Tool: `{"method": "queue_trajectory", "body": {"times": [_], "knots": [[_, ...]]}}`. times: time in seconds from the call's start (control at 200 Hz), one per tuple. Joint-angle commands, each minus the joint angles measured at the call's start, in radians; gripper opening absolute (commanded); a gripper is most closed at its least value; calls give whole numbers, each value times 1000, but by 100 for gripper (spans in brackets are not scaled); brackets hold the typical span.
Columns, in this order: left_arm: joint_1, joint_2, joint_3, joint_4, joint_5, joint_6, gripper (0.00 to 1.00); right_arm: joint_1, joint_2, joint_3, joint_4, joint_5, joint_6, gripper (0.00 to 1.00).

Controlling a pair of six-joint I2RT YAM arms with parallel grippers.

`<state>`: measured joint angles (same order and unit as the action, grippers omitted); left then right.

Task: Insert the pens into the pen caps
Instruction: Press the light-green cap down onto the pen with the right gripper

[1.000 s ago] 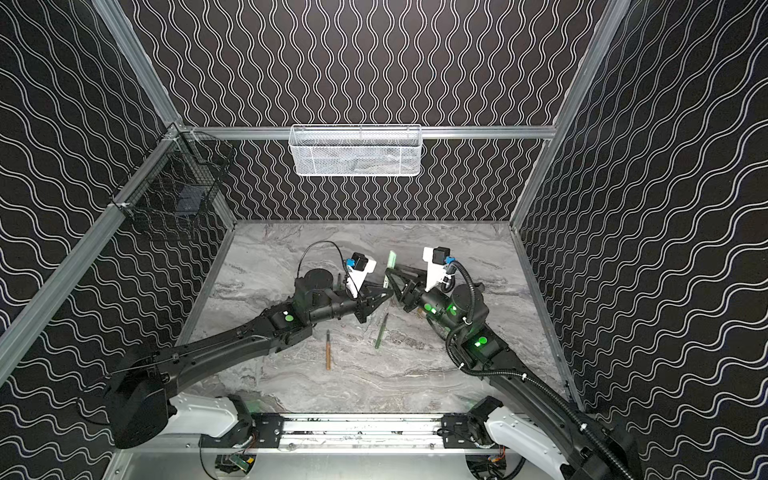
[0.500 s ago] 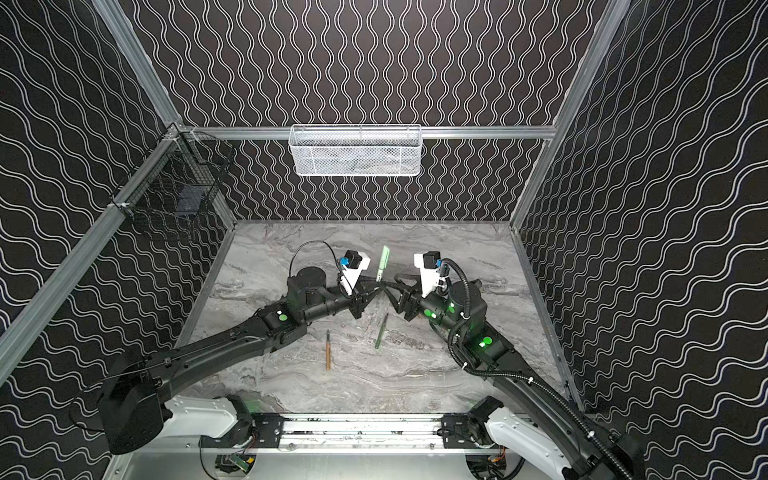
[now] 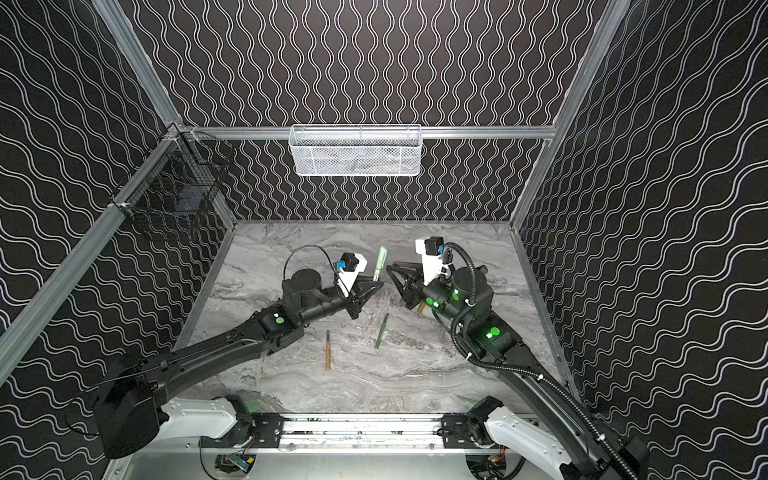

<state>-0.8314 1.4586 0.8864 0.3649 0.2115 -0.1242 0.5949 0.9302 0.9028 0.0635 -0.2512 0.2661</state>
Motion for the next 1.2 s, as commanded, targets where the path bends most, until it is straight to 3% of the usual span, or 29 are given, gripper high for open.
{"method": "queue_trajectory", "body": {"times": [0.0, 0.215, 0.751, 1.196], "knots": [[1, -4, -1, 46, 23, 20, 0, -2, 30, 66, -35, -31, -40, 31], [1, -11, 0, 48, 40, 12, 0, -4, 114, 180, -47, -47, -52, 35], [4, -42, 2, 52, 14, -16, 0, -3, 157, 144, -16, -180, 19, 6], [73, -59, 44, 47, 39, -99, 0, 15, 197, 116, -36, -180, -7, 5]]}}
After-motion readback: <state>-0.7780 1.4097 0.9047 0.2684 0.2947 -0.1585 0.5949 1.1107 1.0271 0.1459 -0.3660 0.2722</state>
